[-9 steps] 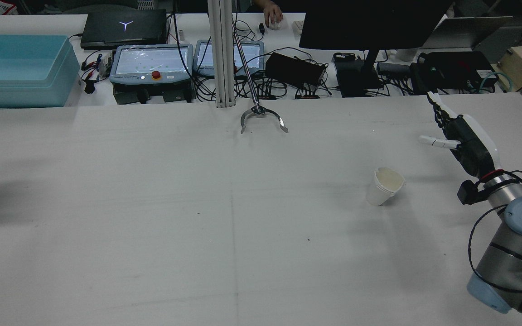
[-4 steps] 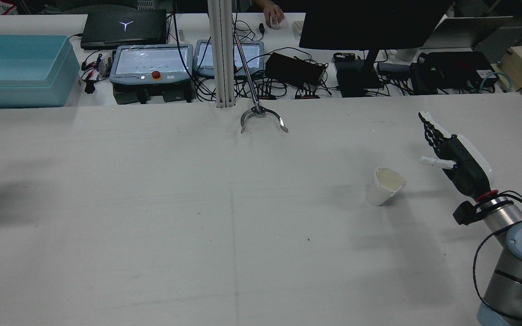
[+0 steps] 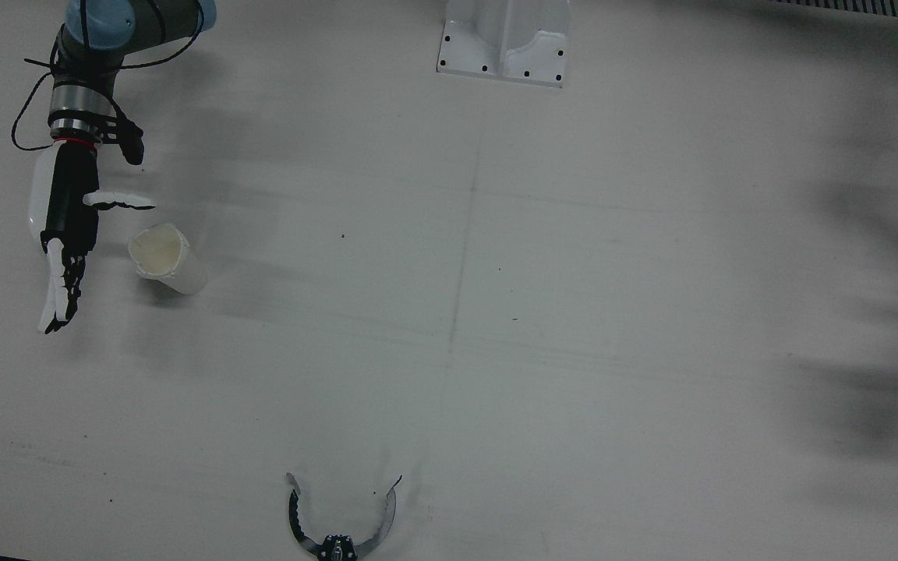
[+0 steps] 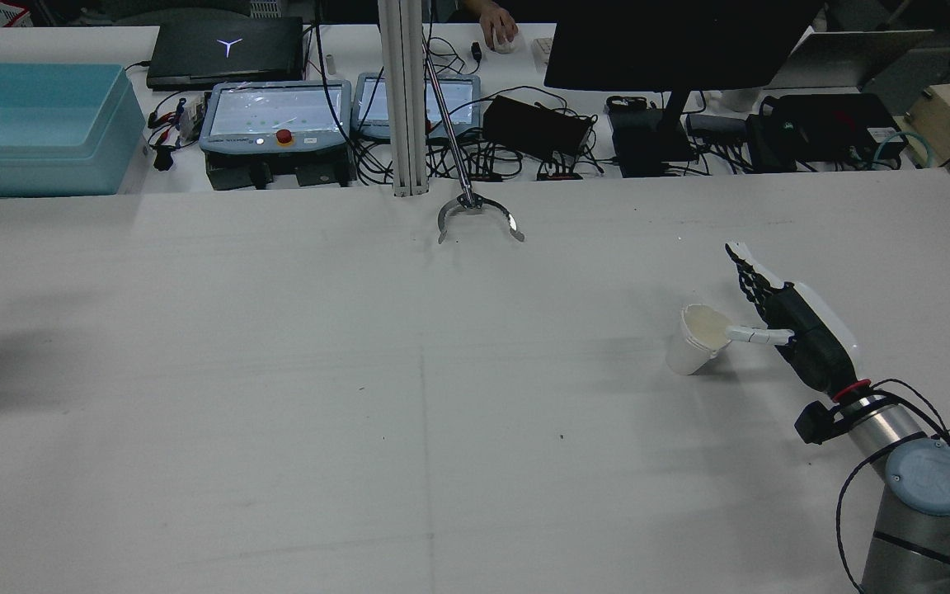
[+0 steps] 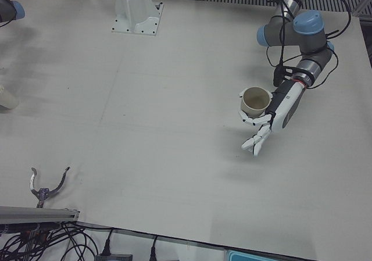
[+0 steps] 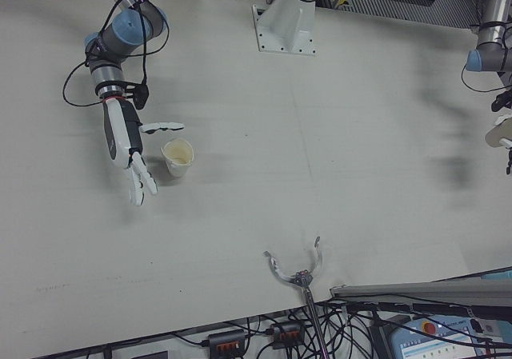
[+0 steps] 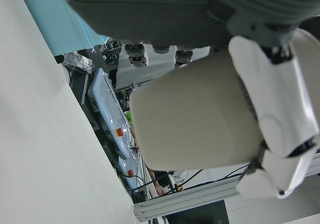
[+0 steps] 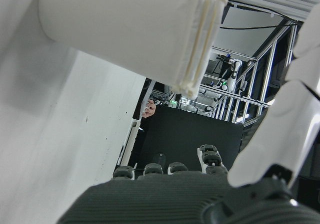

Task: Pour water
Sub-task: 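Reach the right hand toward the other white paper cup, then wrap the right hand fingers around the second white cup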

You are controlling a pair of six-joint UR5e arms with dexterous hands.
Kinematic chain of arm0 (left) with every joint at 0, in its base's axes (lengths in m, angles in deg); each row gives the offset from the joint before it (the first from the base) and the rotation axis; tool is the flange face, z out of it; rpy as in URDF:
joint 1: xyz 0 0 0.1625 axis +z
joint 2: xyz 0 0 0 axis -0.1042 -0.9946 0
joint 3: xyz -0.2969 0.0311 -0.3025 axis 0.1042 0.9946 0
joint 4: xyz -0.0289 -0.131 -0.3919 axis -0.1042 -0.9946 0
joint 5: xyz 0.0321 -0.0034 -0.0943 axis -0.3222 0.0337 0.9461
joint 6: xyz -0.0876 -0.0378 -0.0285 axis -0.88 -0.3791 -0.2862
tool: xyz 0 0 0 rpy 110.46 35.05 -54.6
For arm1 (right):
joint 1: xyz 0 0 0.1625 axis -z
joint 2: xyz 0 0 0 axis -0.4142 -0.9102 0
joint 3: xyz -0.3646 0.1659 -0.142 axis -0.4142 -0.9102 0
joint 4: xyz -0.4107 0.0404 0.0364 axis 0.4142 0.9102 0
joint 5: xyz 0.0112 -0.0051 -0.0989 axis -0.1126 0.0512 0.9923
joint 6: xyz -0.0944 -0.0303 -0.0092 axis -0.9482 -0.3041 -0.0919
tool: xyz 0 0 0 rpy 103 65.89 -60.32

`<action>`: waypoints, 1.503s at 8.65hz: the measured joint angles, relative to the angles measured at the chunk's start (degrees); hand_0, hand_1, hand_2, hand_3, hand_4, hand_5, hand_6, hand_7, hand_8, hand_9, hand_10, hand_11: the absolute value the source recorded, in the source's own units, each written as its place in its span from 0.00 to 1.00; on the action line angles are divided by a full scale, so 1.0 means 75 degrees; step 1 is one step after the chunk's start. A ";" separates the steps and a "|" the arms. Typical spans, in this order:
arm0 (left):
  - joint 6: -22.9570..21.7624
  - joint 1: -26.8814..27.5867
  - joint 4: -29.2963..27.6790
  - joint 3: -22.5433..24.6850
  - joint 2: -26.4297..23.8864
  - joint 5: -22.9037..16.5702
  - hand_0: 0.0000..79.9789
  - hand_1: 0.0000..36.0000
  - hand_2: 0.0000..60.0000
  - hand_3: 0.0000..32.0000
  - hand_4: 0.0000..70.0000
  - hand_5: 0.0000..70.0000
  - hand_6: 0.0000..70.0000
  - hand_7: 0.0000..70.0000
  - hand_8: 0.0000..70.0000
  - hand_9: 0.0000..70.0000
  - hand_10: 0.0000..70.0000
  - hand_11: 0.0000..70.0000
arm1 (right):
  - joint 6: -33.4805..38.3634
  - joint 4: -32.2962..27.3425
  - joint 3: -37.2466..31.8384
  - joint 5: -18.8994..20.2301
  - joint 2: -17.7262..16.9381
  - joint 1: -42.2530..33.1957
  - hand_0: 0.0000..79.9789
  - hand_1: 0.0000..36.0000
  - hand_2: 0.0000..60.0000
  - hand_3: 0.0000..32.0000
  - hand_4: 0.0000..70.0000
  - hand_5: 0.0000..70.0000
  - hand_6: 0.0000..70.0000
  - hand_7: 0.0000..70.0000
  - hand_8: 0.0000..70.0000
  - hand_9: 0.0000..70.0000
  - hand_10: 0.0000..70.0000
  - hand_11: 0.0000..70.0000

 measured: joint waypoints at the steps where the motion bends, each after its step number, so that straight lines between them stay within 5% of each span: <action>1: -0.0002 -0.0004 0.0000 0.0000 0.0003 0.0000 0.56 1.00 1.00 0.00 1.00 1.00 0.08 0.19 0.00 0.02 0.08 0.14 | 0.0009 -0.0001 -0.0035 -0.0068 0.0003 0.0112 0.55 0.32 0.16 0.11 0.00 0.03 0.00 0.00 0.01 0.01 0.00 0.00; 13: 0.0010 0.0007 -0.0020 -0.0058 0.0044 0.0001 0.54 1.00 1.00 0.00 1.00 1.00 0.07 0.17 0.00 0.01 0.08 0.13 | 0.0873 -0.0478 -0.0675 -0.0380 0.0315 0.0353 0.53 0.29 0.16 0.06 0.00 0.05 0.00 0.00 0.02 0.03 0.01 0.03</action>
